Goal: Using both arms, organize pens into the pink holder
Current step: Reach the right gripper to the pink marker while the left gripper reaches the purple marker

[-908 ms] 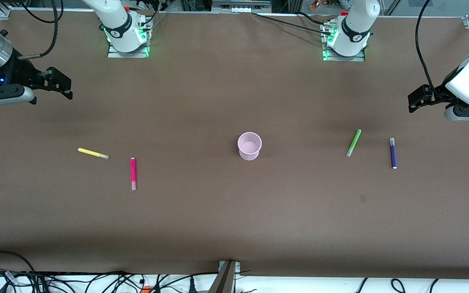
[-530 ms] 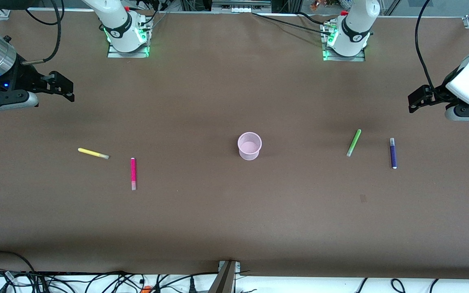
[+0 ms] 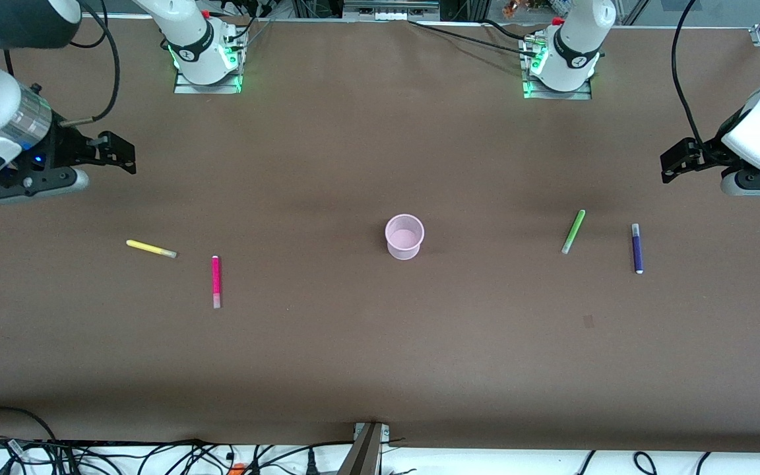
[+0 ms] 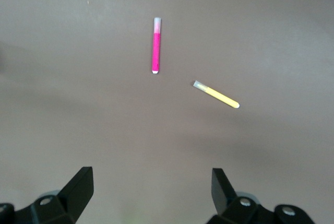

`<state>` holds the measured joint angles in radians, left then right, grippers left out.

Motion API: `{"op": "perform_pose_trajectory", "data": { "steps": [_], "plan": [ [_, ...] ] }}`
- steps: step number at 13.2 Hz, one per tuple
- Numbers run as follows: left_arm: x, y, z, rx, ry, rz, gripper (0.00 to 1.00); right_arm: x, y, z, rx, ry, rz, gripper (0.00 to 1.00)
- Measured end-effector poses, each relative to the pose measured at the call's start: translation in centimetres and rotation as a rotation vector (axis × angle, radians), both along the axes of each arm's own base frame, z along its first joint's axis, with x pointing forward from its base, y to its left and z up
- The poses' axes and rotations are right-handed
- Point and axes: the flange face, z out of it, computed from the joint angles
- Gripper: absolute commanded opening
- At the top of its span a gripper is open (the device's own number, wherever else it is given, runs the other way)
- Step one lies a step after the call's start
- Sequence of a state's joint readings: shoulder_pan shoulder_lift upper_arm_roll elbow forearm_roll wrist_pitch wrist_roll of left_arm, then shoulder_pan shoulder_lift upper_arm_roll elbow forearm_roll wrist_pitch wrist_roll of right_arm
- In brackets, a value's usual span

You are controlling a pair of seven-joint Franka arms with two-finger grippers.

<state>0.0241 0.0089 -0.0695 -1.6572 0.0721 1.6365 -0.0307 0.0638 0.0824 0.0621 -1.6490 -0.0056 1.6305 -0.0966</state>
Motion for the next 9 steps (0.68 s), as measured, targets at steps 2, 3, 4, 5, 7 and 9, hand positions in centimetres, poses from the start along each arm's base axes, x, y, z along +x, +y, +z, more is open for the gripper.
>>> {"op": "perform_pose_trajectory", "data": {
  "steps": [2,3,4,5,7,9],
  "plan": [
    [0.0,0.0,0.0,0.0,0.0,0.0,1.0,1.7,0.2,-3.3,0.002,0.015,0.001,1.0],
    [0.0,0.0,0.0,0.0,0.0,0.0,1.0,2.8,0.4,-5.8,0.005,0.013,-0.003,1.0],
    [0.0,0.0,-0.1,0.0,0.002,0.0,1.0,4.0,0.7,-8.7,0.007,0.003,-0.019,1.0],
    [0.1,0.0,-0.4,0.0,0.011,0.001,1.0,5.0,1.2,-11.9,0.01,-0.012,-0.042,1.0],
    [0.6,0.6,-2.2,0.0,0.054,0.012,1.0,6.3,2.3,-17.9,0.016,-0.024,-0.06,1.0],
    [1.6,2.2,-5.7,-0.001,0.119,0.039,1.0,7.0,2.6,-22.8,0.02,-0.018,-0.065,0.98]
  ]
}}
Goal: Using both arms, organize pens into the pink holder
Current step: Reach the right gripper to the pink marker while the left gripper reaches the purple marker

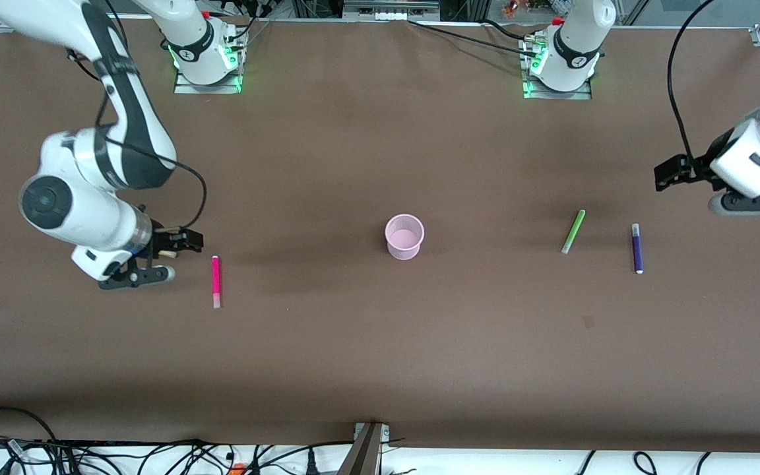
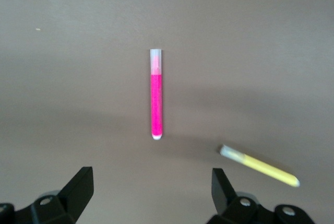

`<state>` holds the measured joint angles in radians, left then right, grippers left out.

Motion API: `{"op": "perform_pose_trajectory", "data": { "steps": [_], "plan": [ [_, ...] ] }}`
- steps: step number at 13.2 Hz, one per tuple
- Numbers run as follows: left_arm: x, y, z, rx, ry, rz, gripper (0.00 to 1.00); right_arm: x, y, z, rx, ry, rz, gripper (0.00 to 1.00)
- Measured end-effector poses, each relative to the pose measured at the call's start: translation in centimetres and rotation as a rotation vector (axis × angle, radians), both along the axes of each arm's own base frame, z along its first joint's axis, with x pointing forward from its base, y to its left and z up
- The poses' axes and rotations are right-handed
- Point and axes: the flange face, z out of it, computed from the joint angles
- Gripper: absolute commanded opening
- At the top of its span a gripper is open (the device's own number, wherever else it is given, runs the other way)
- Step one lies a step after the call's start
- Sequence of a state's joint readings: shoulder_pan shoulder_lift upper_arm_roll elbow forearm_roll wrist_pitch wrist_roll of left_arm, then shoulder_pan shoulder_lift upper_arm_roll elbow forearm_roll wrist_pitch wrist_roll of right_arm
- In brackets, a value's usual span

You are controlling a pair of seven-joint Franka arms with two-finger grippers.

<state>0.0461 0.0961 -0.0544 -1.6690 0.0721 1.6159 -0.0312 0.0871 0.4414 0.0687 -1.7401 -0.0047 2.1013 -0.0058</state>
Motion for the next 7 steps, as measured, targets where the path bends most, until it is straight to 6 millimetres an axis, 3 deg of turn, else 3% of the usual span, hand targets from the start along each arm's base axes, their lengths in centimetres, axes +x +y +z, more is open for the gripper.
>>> {"op": "perform_pose_trajectory", "data": {
  "steps": [3,7],
  "plan": [
    [1.5,2.7,-6.0,-0.006,0.105,0.044,1.0,0.1,0.1,-4.7,0.004,0.006,-0.002,0.88],
    [3.6,4.3,-15.6,0.023,0.201,0.04,1.0,-0.7,0.3,-9.2,0.007,-0.001,-0.016,0.78]
  ]
}}
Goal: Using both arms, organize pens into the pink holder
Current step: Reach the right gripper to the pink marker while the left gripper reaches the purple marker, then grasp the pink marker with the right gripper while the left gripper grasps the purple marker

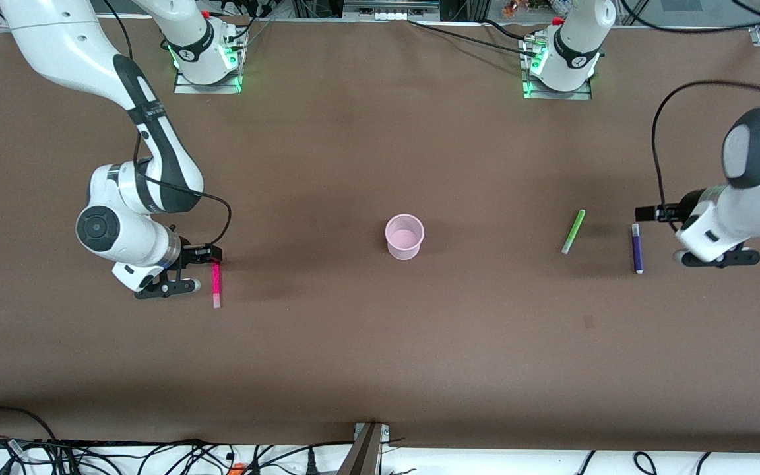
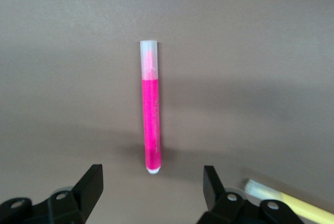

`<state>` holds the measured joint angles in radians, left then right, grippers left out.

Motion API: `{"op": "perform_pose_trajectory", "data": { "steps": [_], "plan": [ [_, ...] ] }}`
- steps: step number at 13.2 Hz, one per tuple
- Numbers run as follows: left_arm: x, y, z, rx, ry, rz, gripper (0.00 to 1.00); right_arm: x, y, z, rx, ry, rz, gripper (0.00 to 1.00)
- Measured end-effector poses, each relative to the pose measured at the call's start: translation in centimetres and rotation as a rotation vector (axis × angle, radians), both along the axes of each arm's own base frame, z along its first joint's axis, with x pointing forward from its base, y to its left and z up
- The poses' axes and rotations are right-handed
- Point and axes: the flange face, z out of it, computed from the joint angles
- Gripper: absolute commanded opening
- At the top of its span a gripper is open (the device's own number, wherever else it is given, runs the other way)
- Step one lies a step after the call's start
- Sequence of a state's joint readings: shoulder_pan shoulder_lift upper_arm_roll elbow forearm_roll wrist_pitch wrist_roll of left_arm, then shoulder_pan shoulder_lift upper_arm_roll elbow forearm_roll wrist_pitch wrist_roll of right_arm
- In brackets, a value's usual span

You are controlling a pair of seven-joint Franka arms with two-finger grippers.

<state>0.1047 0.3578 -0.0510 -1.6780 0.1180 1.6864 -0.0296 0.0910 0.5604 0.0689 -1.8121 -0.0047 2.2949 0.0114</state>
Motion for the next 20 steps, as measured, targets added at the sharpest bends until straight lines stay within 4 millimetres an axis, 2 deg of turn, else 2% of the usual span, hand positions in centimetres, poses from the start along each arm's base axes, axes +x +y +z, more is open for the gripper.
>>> {"op": "perform_pose_trajectory", "data": {
  "steps": [2,5,8,10,11,14,16,17,20],
  "plan": [
    [1.2,1.0,-4.4,0.009,-0.01,-0.004,1.0,-1.0,0.4,-2.2,0.003,-0.017,-0.004,0.71],
    [2.2,2.9,-9.3,0.004,-0.041,0.011,1.0,-2.3,0.5,-4.2,0.006,-0.03,-0.005,0.48],
    [2.5,4.6,-13.0,0.0,-0.118,-0.047,1.0,-2.5,0.4,-4.4,0.006,-0.03,-0.006,0.24],
    [2.1,4.9,-15.6,-0.011,-0.181,-0.093,1.0,-2.6,0.4,-4.6,0.006,-0.032,-0.008,0.08],
    [1.8,4.8,-16.6,-0.012,-0.2,-0.113,1.0,-2.6,0.4,-4.6,0.006,-0.034,-0.009,0.05],
    [1.5,5.8,-18.5,0.01,-0.216,-0.158,0.74,-2.5,0.4,-4.5,0.005,-0.038,-0.043,0.03],
    [1.2,6.2,-18.7,0.01,-0.212,-0.16,0.59,-2.3,1.3,-3.9,0.008,-0.027,-0.072,0.02],
    [1.1,6.2,-18.9,0.008,-0.206,-0.161,0.55,-2.2,2.3,-3.0,0.008,0.002,-0.091,0.02],
    [0.4,6.1,-19.8,0.002,-0.186,-0.164,0.5,-1.6,6.2,2.8,0.05,0.115,-0.17,0.02]
  ]
}}
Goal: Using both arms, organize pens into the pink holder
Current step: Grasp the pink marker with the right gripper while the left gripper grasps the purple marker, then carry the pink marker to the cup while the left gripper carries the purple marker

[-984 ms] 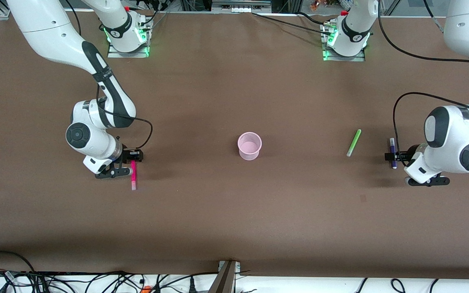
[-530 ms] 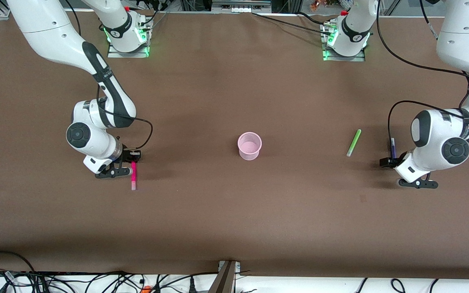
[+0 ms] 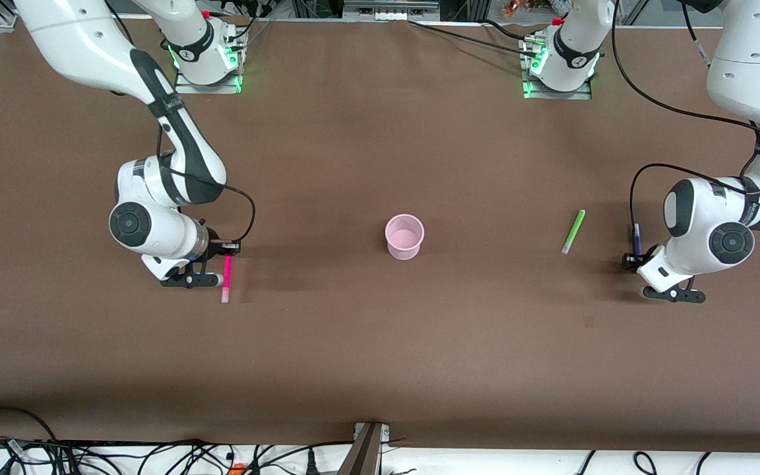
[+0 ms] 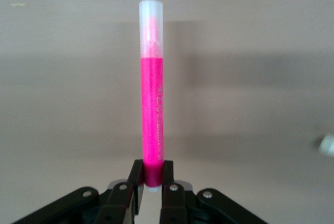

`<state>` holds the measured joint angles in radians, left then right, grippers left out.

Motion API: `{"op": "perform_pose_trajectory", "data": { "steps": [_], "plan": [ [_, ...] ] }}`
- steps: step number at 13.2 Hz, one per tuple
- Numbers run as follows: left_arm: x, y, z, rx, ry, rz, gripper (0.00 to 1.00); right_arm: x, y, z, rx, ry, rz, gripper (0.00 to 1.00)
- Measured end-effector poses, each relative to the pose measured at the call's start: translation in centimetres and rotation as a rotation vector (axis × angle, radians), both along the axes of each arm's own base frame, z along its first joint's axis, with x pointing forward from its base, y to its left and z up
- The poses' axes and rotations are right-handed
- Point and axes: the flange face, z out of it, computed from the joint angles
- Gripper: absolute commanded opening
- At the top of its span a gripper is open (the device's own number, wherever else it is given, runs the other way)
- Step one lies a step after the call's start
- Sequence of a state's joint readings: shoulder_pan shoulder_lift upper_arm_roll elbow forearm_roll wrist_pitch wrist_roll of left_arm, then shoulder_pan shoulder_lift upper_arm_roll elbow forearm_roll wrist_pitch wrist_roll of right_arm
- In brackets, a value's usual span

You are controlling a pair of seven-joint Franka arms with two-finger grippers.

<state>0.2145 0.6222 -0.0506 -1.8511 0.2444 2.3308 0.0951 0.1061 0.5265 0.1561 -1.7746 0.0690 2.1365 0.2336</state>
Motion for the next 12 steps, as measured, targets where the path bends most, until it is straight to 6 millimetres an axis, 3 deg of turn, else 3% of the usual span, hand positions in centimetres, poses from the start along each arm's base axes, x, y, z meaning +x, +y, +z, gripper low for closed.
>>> {"op": "perform_pose_trajectory", "data": {
  "steps": [1,4,9,12],
  "plan": [
    [-0.2,0.0,-0.4,-0.002,0.008,0.0,0.43,0.1,0.9,1.9,0.033,0.034,-0.024,0.02],
    [-0.2,-0.2,-0.5,-0.004,0.01,-0.003,0.02,0.1,2.8,5.9,0.11,0.118,-0.083,0.02],
    [-0.3,0.2,0.1,-0.005,0.033,-0.047,0.0,-0.8,7.8,11.1,0.16,0.241,-0.175,0.02],
    [0.7,-1.1,3.9,-0.014,0.044,-0.13,0.0,-1.7,10.6,13.0,0.217,0.307,-0.238,0.02]
  ]
}}
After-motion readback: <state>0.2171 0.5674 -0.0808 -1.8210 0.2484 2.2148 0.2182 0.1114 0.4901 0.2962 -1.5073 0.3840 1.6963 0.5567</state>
